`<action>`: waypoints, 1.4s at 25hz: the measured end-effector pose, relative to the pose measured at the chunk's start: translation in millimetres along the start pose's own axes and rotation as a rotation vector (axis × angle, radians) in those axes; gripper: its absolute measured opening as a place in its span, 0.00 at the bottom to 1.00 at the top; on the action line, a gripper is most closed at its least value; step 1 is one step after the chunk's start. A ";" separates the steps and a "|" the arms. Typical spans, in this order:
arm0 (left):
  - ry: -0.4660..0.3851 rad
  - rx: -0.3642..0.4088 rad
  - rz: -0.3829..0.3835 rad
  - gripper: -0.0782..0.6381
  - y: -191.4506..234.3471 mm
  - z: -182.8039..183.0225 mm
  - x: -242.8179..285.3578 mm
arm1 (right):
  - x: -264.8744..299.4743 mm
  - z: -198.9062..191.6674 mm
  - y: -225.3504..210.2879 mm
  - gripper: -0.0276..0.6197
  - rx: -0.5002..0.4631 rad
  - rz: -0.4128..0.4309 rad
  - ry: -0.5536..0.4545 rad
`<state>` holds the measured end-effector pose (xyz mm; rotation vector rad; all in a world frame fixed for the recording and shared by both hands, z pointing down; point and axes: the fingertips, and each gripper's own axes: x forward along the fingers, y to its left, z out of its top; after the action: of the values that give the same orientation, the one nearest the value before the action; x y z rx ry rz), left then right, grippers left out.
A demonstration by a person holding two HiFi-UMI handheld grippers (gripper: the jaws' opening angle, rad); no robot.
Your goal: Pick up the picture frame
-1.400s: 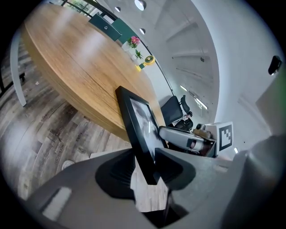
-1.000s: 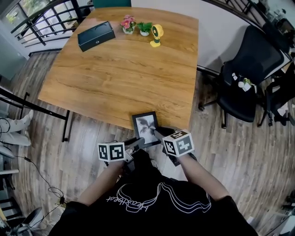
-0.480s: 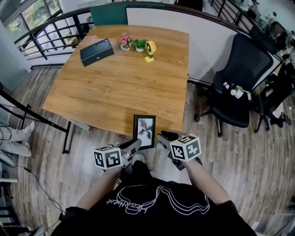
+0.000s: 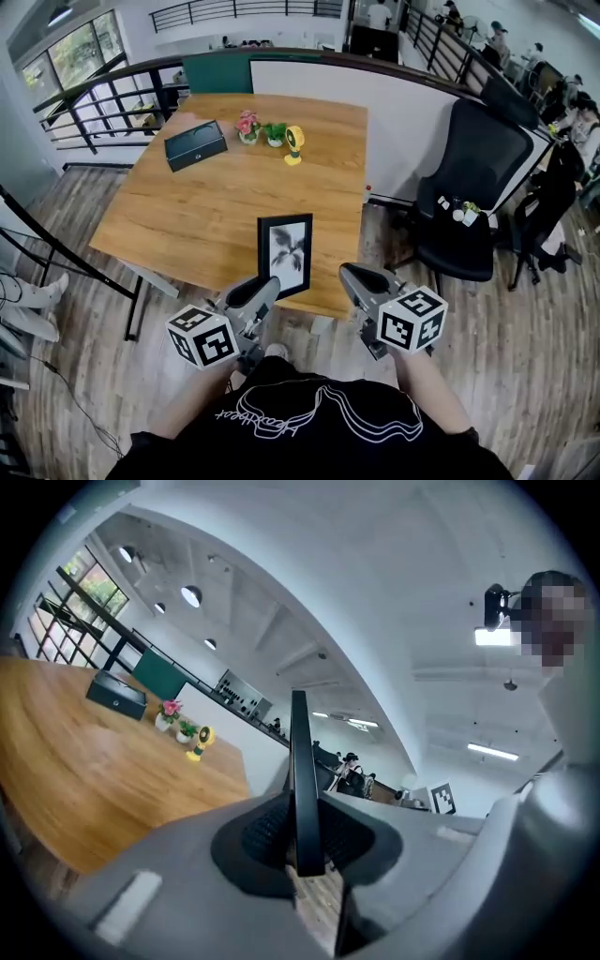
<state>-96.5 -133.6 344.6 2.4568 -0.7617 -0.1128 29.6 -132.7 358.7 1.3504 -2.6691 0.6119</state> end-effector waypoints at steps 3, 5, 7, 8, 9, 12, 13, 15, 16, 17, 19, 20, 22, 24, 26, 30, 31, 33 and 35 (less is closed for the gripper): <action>-0.043 0.041 -0.042 0.22 -22.8 20.2 -3.1 | -12.5 23.6 17.8 0.08 -0.034 0.040 -0.060; -0.063 0.060 -0.062 0.22 -33.7 28.6 -4.5 | -20.1 34.3 24.9 0.08 -0.053 0.051 -0.092; -0.076 0.071 -0.068 0.22 -40.7 33.0 -5.7 | -26.9 41.7 29.3 0.08 -0.054 0.067 -0.119; -0.080 0.074 -0.069 0.22 -43.1 34.3 -6.4 | -29.8 44.1 31.0 0.08 -0.052 0.076 -0.129; -0.084 0.072 -0.070 0.22 -44.9 35.4 -6.9 | -32.4 45.7 32.4 0.08 -0.051 0.084 -0.137; -0.093 0.040 -0.069 0.22 -45.6 37.2 -7.5 | -36.8 46.8 33.8 0.08 -0.050 0.101 -0.144; -0.091 0.032 -0.066 0.22 -44.9 37.2 -7.5 | -37.6 46.4 34.4 0.08 -0.046 0.111 -0.147; -0.080 0.031 -0.059 0.22 -45.0 37.5 -6.9 | -39.0 45.8 36.0 0.08 -0.037 0.133 -0.161; -0.074 0.034 -0.057 0.22 -46.1 37.7 -6.5 | -39.8 45.3 36.5 0.08 -0.034 0.140 -0.168; -0.074 0.038 -0.060 0.22 -47.4 37.5 -6.0 | -40.6 44.5 36.6 0.08 -0.032 0.142 -0.173; -0.081 0.043 -0.070 0.22 -50.3 36.6 -5.4 | -42.0 42.0 36.1 0.08 -0.029 0.138 -0.174; -0.080 0.048 -0.071 0.22 -52.4 36.8 -5.4 | -42.4 40.7 35.7 0.08 -0.027 0.137 -0.173; -0.078 0.056 -0.071 0.22 -55.0 38.7 -5.9 | -41.8 39.5 35.0 0.08 -0.020 0.137 -0.170; -0.084 0.051 -0.075 0.22 -53.0 40.0 -5.9 | -39.1 39.6 34.2 0.08 -0.011 0.140 -0.168; -0.079 0.035 -0.077 0.22 -48.1 39.1 -4.3 | -34.8 40.1 33.1 0.08 -0.005 0.141 -0.162; -0.065 0.010 -0.067 0.21 -36.8 37.1 -2.6 | -25.2 40.7 32.1 0.08 -0.004 0.148 -0.151; -0.070 0.005 -0.068 0.21 -33.9 36.3 -2.6 | -23.4 39.8 31.5 0.08 -0.001 0.149 -0.148; -0.075 0.000 -0.069 0.21 -30.0 35.7 -1.7 | -20.8 37.4 29.2 0.08 0.002 0.147 -0.141; -0.078 -0.001 -0.072 0.21 -27.4 36.5 0.7 | -17.9 36.2 26.6 0.08 0.001 0.144 -0.135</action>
<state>-90.9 -133.1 299.2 2.4915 -0.7050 -0.2373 23.0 -119.2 312.7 1.2505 -2.8938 0.5537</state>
